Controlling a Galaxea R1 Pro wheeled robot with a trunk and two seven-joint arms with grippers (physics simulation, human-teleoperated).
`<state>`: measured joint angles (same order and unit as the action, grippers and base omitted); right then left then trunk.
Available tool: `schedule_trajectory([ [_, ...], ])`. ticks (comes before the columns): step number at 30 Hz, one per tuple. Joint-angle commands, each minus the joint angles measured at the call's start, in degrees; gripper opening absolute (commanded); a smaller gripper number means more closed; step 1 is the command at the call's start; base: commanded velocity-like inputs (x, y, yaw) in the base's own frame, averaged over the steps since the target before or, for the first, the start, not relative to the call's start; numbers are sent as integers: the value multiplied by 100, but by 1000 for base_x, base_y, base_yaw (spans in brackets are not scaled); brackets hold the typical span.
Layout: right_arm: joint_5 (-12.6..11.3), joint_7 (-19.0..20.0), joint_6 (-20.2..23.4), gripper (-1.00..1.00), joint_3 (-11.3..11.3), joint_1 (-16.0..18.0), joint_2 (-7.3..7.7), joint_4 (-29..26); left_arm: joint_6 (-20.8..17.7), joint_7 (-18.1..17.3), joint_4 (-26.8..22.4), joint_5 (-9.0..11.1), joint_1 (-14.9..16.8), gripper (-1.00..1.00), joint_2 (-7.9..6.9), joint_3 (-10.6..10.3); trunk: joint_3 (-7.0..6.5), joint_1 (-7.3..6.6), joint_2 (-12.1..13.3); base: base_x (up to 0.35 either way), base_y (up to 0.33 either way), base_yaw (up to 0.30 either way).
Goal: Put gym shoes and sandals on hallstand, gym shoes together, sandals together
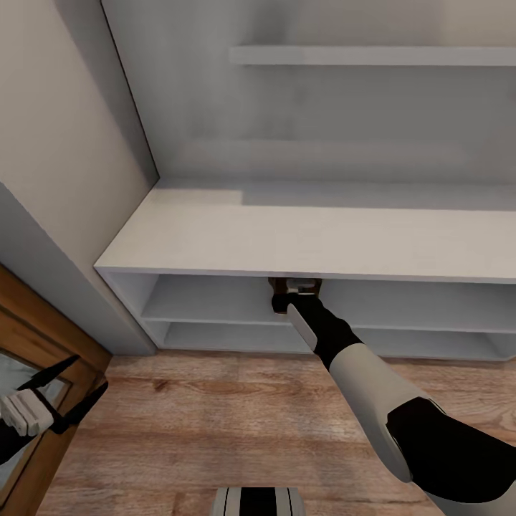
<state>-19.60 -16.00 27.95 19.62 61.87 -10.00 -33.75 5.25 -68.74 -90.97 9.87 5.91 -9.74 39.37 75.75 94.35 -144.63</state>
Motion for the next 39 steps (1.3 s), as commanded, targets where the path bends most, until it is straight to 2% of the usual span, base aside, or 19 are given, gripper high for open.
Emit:
schedule_trajectory([
  [1, 2, 0, 0, -100, 0, 0, 0, 0, 1, -79, 0, -1, 0, 100, 1, 2, 0, 0, 0, 0, 0, 0],
  [4, 2, 0, 0, -100, -1, -2, 0, 0, 2, -233, 0, -2, -1, 100, 4, 6, 0, 0, 0, 0, 0, 0],
  [12, 1, 0, 0, -100, 4, -1, 0, 0, 2, -361, 0, -3, -2, 100, 7, 12, 0, 0, 0, 0, 0, 0],
  [39, 3, 0, 0, -100, -1, -8, 0, 0, 2, -386, 1, -3, -2, 100, 7, 18, 0, 0, 0, 0, 0, 0],
])
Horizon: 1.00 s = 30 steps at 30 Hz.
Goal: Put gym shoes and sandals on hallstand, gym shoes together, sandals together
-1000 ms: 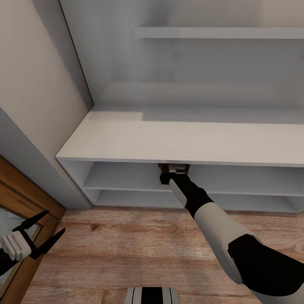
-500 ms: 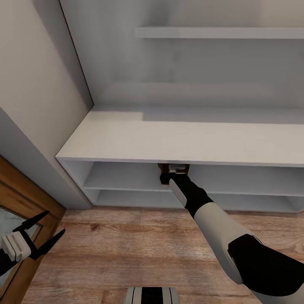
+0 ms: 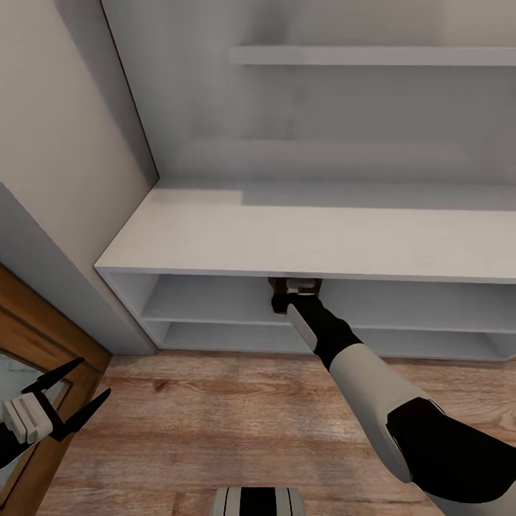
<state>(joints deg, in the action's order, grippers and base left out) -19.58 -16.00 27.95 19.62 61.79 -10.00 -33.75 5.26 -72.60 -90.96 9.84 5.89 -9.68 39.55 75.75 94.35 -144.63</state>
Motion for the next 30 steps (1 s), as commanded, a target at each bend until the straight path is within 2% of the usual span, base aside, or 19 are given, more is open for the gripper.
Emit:
schedule_trajectory([
  [1, 2, 0, 0, -100, 1, 0, 0, 0, 0, 0, 0, 0, 0, 100, 0, 0, 0, 0, 0, 0, 0, 0],
  [3, 1, 0, 0, -100, 1, 0, 0, 0, -1, 0, 0, 0, 0, 100, 0, 0, 0, 0, 0, 0, 0, 0],
  [4, 1, 0, 0, 100, 2, 0, 0, 0, -3, 0, -1, 0, 0, 100, 0, 0, 0, 0, 0, 0, 0, 0],
  [30, 1, 3, 0, 100, 4, 0, 0, 0, 0, 0, 0, 0, 0, 100, -2, 0, 0, 0, 0, 0, 0, 0],
])
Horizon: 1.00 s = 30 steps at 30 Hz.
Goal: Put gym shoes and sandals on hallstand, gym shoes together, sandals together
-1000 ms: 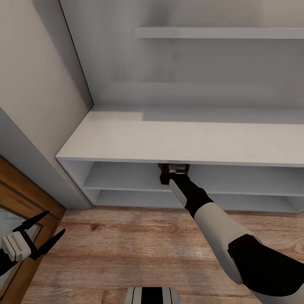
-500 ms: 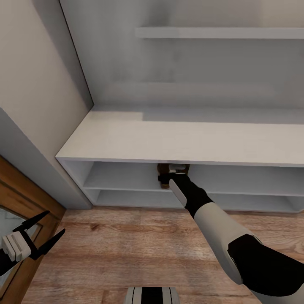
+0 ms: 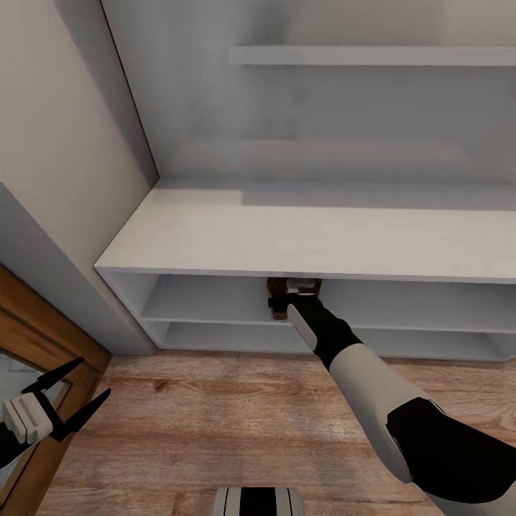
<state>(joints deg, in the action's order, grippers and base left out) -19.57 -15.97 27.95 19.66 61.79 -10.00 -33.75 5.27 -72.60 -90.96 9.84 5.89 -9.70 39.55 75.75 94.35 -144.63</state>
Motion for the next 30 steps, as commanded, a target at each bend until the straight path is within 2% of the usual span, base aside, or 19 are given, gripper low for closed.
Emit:
schedule_trajectory([
  [1, -1, 1, 0, 100, 1, 0, 0, 0, 0, 0, 0, 0, 0, 100, 1, 0, 0, 0, 0, 0, 0, 0],
  [30, 3, 6, 0, 100, 3, -5, 0, 0, 0, 0, -1, 0, 1, 100, -1, 3, 0, 0, 0, -2, 0, 0],
])
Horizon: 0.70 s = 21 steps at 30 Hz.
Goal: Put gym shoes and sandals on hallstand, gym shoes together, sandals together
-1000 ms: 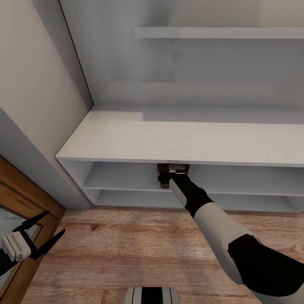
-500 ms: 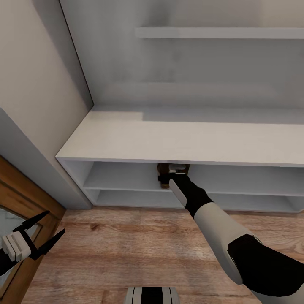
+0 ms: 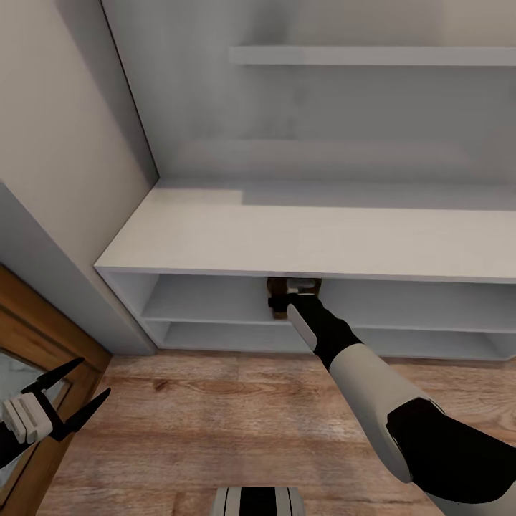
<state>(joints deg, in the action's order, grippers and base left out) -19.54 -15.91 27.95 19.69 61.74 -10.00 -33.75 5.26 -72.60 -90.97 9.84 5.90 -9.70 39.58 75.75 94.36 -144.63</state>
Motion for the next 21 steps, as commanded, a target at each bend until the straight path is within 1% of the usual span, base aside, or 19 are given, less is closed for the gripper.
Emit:
schedule_trajectory([
  [1, 0, 0, 0, 100, 0, 0, 0, 0, 0, 0, 0, 0, 0, 100, 0, 0, 0, 0, 0, -47, 0, 0],
  [5, 1, 0, 0, 100, 0, -2, 0, 0, 1, 0, 1, 0, -1, 100, 2, -2, 0, 0, 0, -141, 0, 0],
  [14, 1, 0, 0, 100, 0, -2, 0, 0, 1, 0, 0, 0, 1, 100, 3, 3, 0, 0, 0, -232, 0, 0],
  [21, 2, 0, 0, 100, 0, -3, 0, 0, 1, 0, 0, 0, -1, 100, 1, 5, 0, 0, 0, -128, 0, 0],
])
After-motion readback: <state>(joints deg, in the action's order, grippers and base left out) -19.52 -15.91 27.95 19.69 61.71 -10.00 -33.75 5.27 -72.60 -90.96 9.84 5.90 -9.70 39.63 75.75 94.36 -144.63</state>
